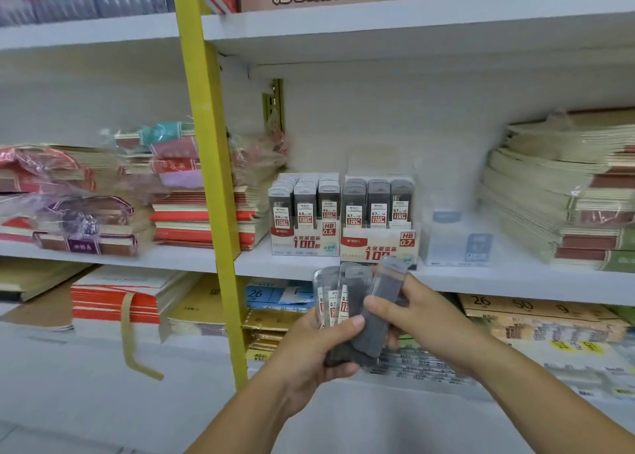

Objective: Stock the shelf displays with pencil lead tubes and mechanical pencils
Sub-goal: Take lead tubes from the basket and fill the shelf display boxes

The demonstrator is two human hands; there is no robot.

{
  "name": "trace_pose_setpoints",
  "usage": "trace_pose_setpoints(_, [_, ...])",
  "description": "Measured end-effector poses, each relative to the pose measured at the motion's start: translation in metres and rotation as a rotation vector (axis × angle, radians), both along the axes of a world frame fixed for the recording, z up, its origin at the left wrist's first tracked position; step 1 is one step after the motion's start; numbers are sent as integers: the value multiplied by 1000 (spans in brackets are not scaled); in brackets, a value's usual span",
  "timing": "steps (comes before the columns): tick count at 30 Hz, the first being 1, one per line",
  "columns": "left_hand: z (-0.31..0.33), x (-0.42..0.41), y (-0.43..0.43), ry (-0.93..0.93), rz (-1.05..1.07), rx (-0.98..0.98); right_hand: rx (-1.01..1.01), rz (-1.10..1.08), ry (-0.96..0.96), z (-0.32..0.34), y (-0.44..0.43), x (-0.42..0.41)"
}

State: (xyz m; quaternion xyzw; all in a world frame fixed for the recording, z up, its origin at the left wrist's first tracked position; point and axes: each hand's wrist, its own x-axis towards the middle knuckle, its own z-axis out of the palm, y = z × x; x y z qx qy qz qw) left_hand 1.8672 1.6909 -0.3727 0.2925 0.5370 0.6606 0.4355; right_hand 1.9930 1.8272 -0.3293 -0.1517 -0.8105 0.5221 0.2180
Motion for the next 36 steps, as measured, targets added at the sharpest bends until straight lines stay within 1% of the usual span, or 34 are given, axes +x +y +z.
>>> trace_pose_setpoints(3, [4, -2, -4, 9, 69, 15, 13, -66, 74, 1, -4, -4])
trace_pose_setpoints(6, [5, -3, -6, 3, 190, 20, 11, -129, 115, 3, -6, -7])
trace_pose_setpoints(8, [6, -6, -8, 2, 268, 28, 11, -127, 143, 6, -6, -6])
trace_pose_setpoints(11, [8, -8, -10, 10, 317, 44, -17, -120, 131, 10, -5, -3])
trace_pose_setpoints(13, [9, -7, -12, 24, 321, 46, -100, -53, 109, 11, -3, -2])
trace_pose_setpoints(16, [10, -5, -12, 37, 307, 43, -275, 90, 135, 11, 1, 1])
trace_pose_setpoints(17, [10, -4, -12, 39, 305, 41, -286, 99, 145, 12, 1, 2])
trace_pose_setpoints(21, [12, -1, -10, 49, 300, 34, -119, -40, 108, 17, -3, 5])
trace_pose_setpoints(23, [13, 0, -8, 54, 302, 36, -134, -67, 120, 17, -2, 5])
trace_pose_setpoints(28, [15, -2, -6, 61, 310, 37, -244, -17, 144, 18, 0, 6])
trace_pose_setpoints(32, [14, -4, -3, 93, 317, 25, -122, -113, 118, 20, 0, 11])
trace_pose_setpoints(36, [18, -8, 1, 96, 359, 54, 20, -186, 173, 36, -1, 18])
